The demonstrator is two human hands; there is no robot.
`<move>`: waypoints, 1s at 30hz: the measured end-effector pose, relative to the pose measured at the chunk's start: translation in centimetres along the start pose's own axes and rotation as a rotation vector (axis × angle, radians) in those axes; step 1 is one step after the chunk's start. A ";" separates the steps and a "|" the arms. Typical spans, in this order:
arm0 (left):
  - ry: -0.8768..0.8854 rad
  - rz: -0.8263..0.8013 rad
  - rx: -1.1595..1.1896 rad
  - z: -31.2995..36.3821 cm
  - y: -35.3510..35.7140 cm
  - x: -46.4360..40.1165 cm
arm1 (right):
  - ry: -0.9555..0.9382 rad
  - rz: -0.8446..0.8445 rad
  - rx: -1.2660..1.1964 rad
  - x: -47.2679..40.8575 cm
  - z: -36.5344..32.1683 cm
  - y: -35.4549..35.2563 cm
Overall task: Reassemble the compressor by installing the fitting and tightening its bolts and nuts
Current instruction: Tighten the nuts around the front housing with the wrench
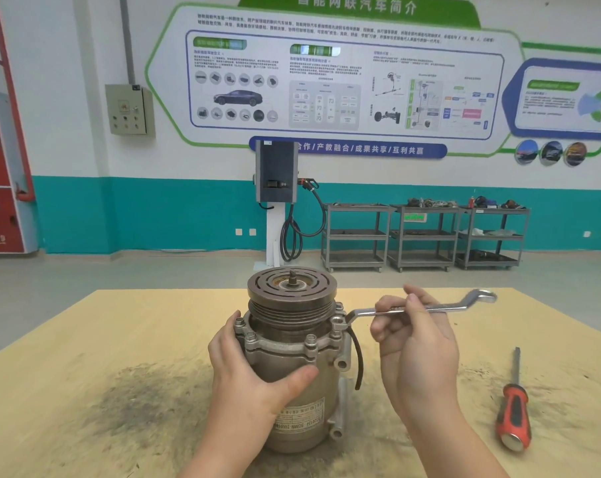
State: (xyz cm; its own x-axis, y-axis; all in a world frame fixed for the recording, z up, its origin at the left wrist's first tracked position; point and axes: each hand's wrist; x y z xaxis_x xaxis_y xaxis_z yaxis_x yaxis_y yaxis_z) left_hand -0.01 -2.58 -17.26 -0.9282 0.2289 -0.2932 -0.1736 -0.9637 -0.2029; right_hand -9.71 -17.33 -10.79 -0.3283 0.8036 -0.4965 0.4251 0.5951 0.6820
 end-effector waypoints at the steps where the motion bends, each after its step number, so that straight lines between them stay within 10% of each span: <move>1: 0.001 -0.004 0.000 -0.1 -0.1 0.0 | 0.062 0.010 -0.031 -0.2 0.2 -0.1; 16: -0.011 -0.025 -0.005 0.1 -0.2 0.1 | 0.030 -0.041 -0.064 -0.2 0.8 -0.6; 24: -0.009 0.002 -0.018 0.3 -0.1 0.0 | -0.942 -0.593 0.455 3.9 2.3 0.3; 30: -0.004 0.013 -0.020 -0.1 0.1 -0.1 | -1.042 -0.716 0.555 4.1 1.7 0.8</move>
State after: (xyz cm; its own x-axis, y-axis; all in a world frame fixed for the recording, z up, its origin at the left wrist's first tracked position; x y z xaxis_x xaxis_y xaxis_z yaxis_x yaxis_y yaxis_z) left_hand 0.09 -2.72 -17.32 -0.9317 0.2159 -0.2923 -0.1550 -0.9636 -0.2176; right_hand -9.29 -13.52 -13.17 0.0566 -0.1848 -0.9811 0.7910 0.6079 -0.0689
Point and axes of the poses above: each hand's wrist, its own x-axis away from the middle knuckle, its own y-axis out of the palm, z = x × y, and after that the axes turned 12 degrees about -y, right-handed
